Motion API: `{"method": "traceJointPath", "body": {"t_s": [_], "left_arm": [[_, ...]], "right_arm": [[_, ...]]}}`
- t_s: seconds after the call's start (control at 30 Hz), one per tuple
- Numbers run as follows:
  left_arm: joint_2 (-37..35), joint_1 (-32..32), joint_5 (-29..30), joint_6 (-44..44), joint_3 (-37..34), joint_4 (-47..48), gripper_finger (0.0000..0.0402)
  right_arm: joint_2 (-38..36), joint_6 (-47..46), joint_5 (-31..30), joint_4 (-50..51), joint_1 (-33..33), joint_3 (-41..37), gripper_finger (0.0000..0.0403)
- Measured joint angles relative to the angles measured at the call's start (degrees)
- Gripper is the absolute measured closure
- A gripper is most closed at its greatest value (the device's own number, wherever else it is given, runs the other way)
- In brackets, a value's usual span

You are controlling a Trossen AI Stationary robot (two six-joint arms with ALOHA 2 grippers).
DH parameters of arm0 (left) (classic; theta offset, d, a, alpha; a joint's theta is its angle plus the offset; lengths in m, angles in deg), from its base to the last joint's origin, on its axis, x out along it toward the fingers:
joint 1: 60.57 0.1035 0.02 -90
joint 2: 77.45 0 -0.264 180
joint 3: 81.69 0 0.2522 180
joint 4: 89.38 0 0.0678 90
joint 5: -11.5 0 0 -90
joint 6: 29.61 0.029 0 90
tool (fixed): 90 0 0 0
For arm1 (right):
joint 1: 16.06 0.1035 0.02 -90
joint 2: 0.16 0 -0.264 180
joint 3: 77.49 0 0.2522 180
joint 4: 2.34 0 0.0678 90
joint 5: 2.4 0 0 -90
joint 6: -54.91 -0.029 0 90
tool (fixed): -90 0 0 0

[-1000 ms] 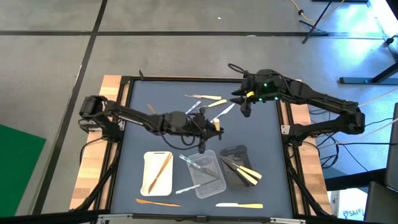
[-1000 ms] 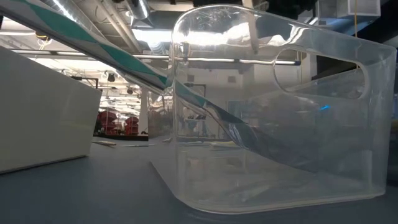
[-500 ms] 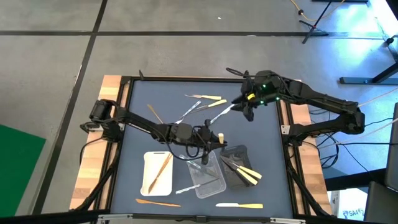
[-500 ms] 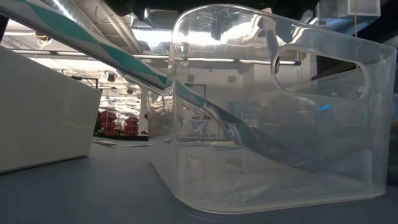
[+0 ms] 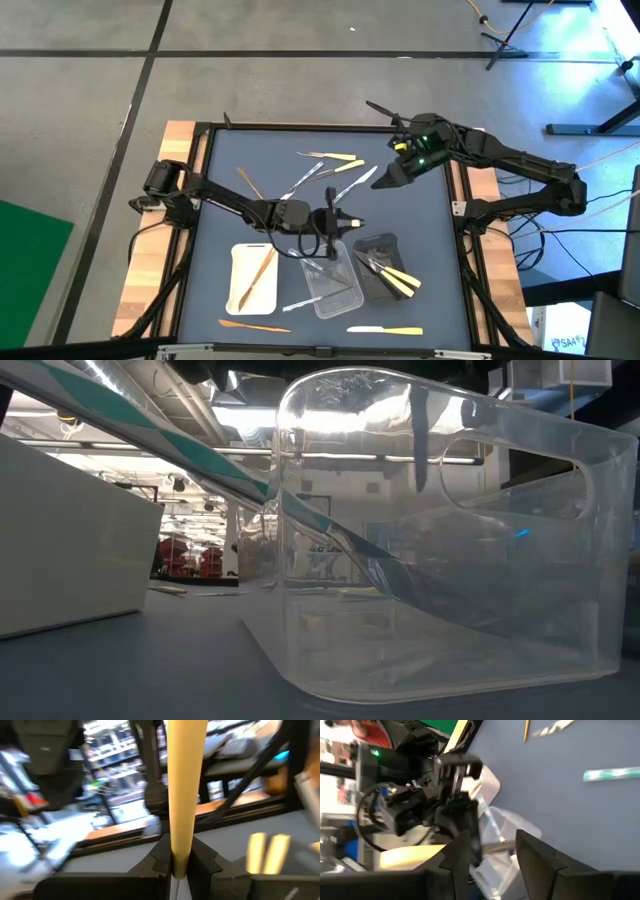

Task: Sort silverware by color (type)
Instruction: Put the yellow table knife into the black transparent bin

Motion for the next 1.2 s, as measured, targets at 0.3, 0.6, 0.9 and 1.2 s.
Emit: {"method": "traceJointPath", "body": {"t_s": [0.3, 0.6, 0.9, 1.2], "left_arm": [[0.00, -0.02, 12.59, 23.81, 0.00, 0.00, 0.0372], [0.00, -0.02, 18.64, 37.39, 0.00, -0.13, 0.0372], [0.00, -0.07, 19.49, 39.91, 0.00, -0.11, 0.0372], [-0.02, -1.50, 20.66, 46.29, -0.05, -0.22, 0.0372]], "right_arm": [[0.00, -9.87, 0.99, 0.00, 0.00, 0.00, 0.0258], [0.67, -13.27, -5.90, -0.56, 7.55, 0.04, 0.0258], [4.94, -17.07, -11.07, -8.93, 15.65, 0.04, 0.0258], [8.05, -24.68, -11.07, -12.47, 18.86, 0.07, 0.0258]]}}
